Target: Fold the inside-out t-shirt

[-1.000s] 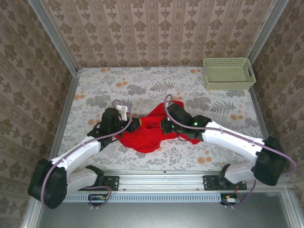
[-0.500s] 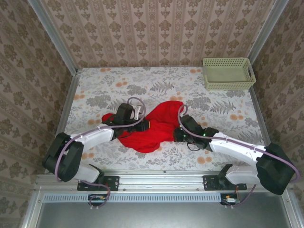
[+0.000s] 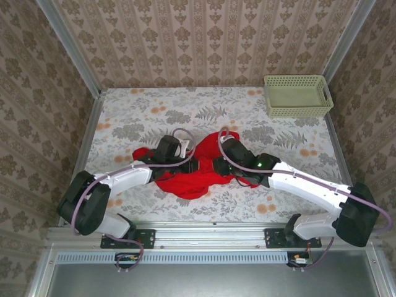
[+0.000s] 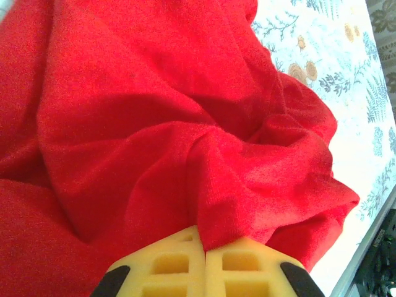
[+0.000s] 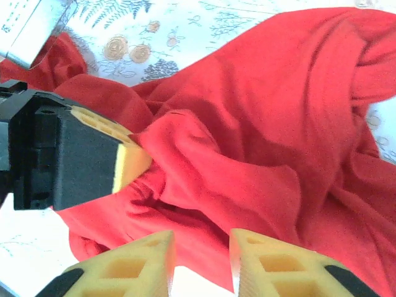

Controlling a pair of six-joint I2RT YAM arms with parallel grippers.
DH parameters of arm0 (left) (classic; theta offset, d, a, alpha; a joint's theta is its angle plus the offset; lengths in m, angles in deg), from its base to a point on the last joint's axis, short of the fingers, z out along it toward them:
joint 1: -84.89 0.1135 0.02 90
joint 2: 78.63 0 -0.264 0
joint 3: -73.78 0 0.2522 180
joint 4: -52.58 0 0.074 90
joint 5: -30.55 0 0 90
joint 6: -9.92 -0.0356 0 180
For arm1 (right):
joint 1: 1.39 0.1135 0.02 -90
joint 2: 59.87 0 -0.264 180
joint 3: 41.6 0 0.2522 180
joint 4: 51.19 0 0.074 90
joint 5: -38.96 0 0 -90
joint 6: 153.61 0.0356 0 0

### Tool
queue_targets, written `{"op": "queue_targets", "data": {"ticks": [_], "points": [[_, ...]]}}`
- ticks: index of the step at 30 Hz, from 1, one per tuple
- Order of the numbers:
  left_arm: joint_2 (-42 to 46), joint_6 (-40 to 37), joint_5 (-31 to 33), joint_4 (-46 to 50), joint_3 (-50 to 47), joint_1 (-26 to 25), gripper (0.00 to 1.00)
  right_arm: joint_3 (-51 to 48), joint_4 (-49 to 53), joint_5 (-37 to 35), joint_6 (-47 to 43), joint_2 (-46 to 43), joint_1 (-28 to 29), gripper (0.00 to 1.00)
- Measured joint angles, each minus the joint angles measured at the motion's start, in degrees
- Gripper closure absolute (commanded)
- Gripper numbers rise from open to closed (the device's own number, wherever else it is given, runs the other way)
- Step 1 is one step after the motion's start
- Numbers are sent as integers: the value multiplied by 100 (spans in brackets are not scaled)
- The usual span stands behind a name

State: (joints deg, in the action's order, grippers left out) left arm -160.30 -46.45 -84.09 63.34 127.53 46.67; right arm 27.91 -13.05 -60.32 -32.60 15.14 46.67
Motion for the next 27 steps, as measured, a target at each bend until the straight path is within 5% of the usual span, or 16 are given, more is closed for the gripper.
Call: {"op": "queue_targets", "data": {"ticks": [4,7,14,21,27], "points": [[219,4,44,-50,-61,0,88,133,4,66,-111,643,-13,48],[313,31,50,-48,-96,-2,75,188,2,31,-205,1163,-55,46],[922,271,535,356,-184,-317,42,275,-92,35,-221,1805,-546,68],[772,809,846,332,-448,-640,37,269,-608,385,-94,1709,-715,80],[-83,1051,1069,260,-417,-774,52,157,-691,424,-52,1641,-772,77]]}}
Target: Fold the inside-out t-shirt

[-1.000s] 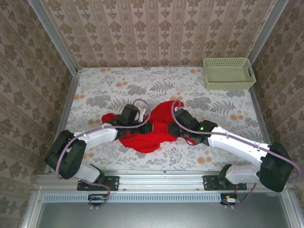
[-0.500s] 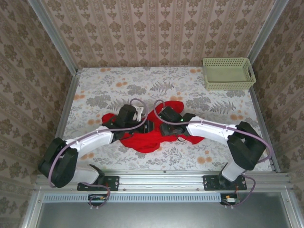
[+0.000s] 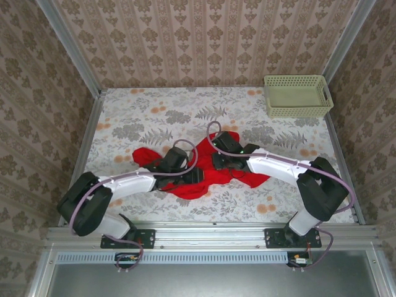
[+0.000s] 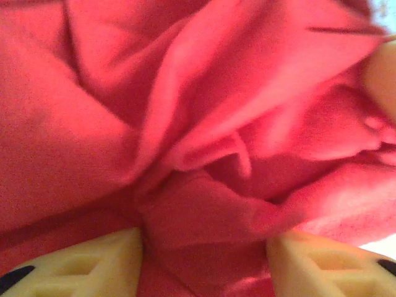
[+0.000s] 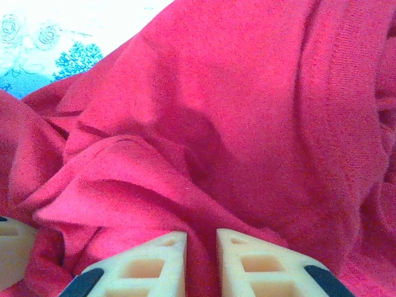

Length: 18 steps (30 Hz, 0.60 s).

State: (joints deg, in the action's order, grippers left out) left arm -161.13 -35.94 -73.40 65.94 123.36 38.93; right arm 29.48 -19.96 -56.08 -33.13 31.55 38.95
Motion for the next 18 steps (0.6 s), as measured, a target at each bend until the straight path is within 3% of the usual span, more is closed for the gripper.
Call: {"op": "queue_targets", "data": {"ticks": [4,6,11,18], "points": [[-28,37,181,-52,-9,-442,68,-205,24,2,-13,-229,-142,75],[-26,42,240,-168,-83,-656,71,-297,61,-7,-37,-367,-170,72],[48,33,411,-323,-439,-994,72,-518,319,-83,-186,-988,146,63],[308,26,595,-339,-531,-1027,72,-455,798,-72,-225,-1617,931,63]]}}
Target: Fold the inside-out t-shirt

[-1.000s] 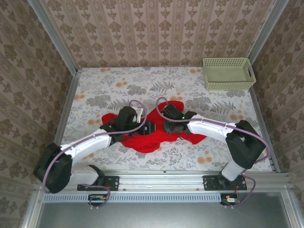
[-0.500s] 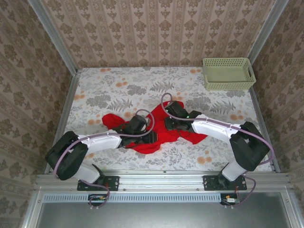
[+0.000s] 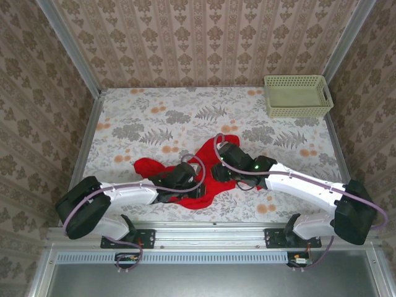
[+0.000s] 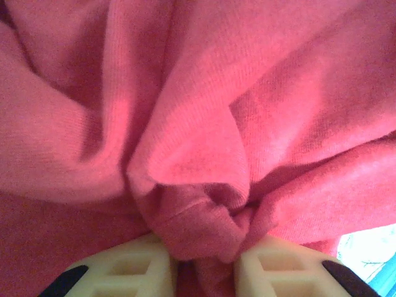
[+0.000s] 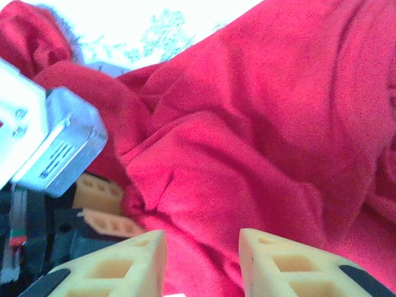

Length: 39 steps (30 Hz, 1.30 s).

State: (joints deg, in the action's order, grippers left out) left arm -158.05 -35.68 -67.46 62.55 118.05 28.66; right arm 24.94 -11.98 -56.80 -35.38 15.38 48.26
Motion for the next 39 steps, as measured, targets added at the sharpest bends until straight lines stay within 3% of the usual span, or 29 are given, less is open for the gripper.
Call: {"op": "queue_targets", "data": {"ticks": [7,18,22,25,30,36,39], "points": [[35,2,94,-28,-22,0,72,350,442,-234,131,564,437,61],[293,4,208,-184,-214,0,71,363,649,-682,240,1333,-90,61],[293,4,210,-188,-214,0,70,391,638,-619,223,1495,-81,51],[299,4,227,-186,-214,0,68,391,588,-525,216,1480,-46,49],[323,4,251,-210,-238,0,68,393,599,-483,234,1504,-24,63],[350,4,293,-208,-262,0,66,570,719,-481,247,1628,-24,99],[396,-4,363,-175,-267,0,64,684,761,-476,223,1523,-24,100]]}}
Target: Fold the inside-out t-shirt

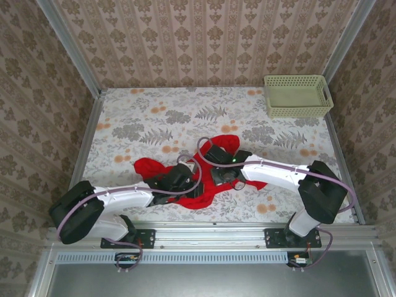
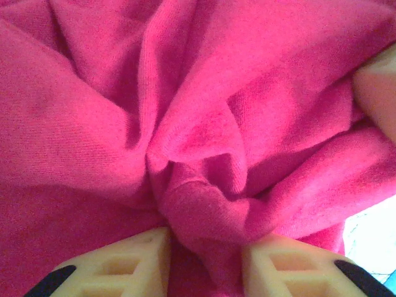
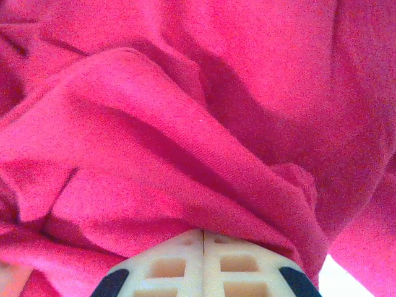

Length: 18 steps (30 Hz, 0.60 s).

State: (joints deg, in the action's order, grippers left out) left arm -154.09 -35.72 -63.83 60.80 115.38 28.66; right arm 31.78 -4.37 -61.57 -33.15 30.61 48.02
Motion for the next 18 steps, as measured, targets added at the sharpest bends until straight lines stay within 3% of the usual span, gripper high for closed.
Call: {"op": "queue_targets", "data": {"ticks": [11,18], "points": [[85,-175,151,153,-83,321,57,245,-33,376,179,-1292,-186,100],[85,-393,210,295,-83,450,47,243,-116,654,435,-1707,-479,100]]}}
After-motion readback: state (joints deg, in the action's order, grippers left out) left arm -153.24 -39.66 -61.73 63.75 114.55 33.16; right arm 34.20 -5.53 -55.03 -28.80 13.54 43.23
